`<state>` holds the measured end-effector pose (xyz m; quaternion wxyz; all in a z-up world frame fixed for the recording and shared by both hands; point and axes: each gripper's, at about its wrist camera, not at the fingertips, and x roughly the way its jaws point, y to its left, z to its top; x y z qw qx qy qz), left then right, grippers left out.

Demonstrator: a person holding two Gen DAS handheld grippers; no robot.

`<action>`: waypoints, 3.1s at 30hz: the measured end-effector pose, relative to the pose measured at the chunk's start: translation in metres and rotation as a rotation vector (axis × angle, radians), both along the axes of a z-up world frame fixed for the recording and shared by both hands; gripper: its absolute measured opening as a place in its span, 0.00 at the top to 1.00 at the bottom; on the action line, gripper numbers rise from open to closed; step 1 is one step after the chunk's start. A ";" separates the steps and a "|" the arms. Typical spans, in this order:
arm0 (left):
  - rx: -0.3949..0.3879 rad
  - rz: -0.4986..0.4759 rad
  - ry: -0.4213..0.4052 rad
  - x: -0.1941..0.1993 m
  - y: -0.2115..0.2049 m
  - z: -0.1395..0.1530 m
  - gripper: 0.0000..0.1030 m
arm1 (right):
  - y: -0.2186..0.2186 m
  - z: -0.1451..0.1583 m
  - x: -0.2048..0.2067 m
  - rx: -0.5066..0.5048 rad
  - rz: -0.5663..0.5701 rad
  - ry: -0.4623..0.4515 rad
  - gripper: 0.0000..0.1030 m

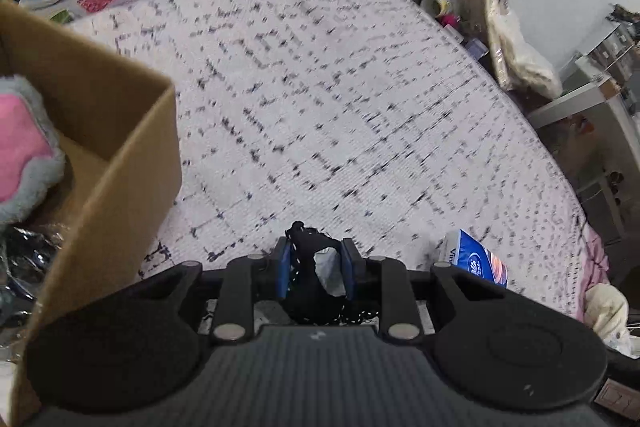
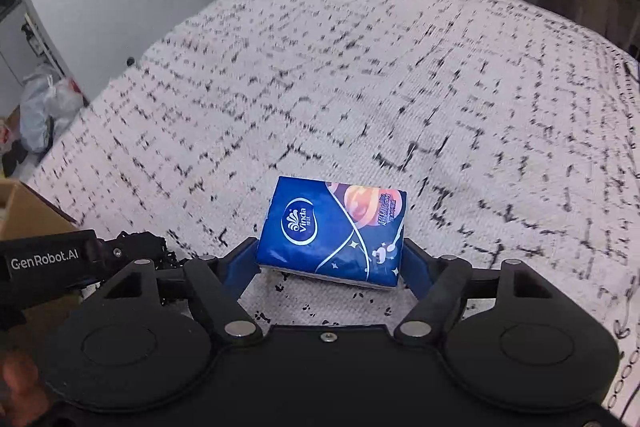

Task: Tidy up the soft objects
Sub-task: 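Grasp the black item with the left tool while the right tool grasps the blue tissue pack, then lift the black item and tissue pack and carry both over the box, then open both tools to drop the black item and tissue pack into the box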

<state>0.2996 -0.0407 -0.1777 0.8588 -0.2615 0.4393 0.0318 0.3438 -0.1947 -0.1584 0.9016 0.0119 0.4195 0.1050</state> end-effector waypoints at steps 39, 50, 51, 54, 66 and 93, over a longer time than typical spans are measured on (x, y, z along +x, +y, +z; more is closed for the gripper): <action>0.036 -0.015 -0.207 -0.096 0.082 0.134 0.76 | 0.011 0.109 -0.114 0.210 0.046 -0.270 0.30; 0.046 0.051 -0.169 -0.111 0.129 0.128 0.76 | 0.056 0.112 -0.125 0.198 0.167 -0.280 0.30; 0.044 0.056 -0.165 -0.111 0.133 0.126 0.76 | 0.060 0.111 -0.126 0.197 0.176 -0.278 0.30; 0.033 0.067 -0.155 -0.111 0.142 0.122 0.76 | 0.073 0.106 -0.125 0.198 0.204 -0.258 0.30; -0.012 0.102 -0.132 -0.110 0.176 0.104 0.76 | 0.128 0.089 -0.132 0.213 0.321 -0.170 0.29; -0.045 0.080 -0.094 -0.078 0.167 0.082 0.76 | 0.118 0.072 -0.109 0.215 0.211 -0.063 0.06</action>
